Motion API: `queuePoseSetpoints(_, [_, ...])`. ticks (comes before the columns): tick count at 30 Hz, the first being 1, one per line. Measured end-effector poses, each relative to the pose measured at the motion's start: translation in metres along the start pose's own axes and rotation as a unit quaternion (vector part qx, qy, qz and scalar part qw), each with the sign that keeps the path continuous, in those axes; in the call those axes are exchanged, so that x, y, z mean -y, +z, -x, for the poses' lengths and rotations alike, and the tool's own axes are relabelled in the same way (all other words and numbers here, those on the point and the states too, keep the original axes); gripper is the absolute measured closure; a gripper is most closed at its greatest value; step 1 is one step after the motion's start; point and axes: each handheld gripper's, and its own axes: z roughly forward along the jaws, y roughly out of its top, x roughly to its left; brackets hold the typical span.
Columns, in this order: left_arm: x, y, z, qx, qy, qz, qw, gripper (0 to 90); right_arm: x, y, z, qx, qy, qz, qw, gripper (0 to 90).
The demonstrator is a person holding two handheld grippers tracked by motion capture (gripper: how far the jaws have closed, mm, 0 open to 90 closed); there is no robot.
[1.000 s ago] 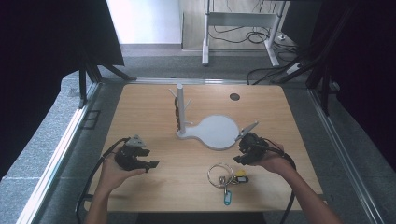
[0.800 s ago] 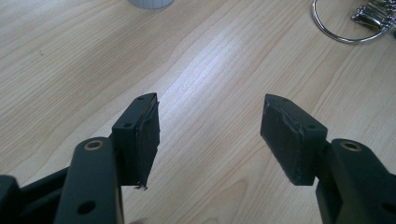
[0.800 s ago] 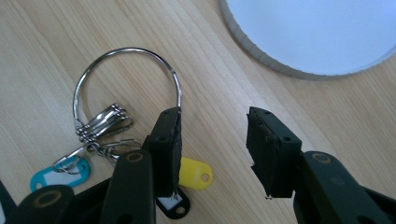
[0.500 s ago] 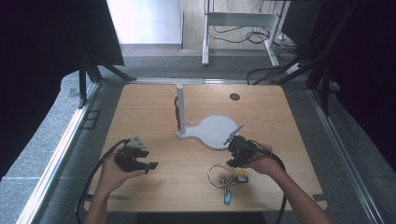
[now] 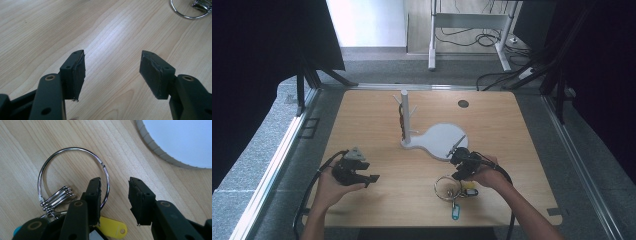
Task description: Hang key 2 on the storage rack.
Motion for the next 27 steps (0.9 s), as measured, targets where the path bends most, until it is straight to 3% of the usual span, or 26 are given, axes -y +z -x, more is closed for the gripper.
queuePoseSetpoints(20, [0.004,0.004,-0.001,0.002,-0.001,-0.007,1.0,37.4,-0.005,0.023,-0.005,0.002,-0.011,-0.036,0.9993,72.1])
queuePoseSetpoints(27, [0.006,0.002,-0.003,0.002,-0.005,-0.005,1.0,37.4,-0.006,0.026,-0.007,0.003,-0.009,-0.044,0.999,83.5])
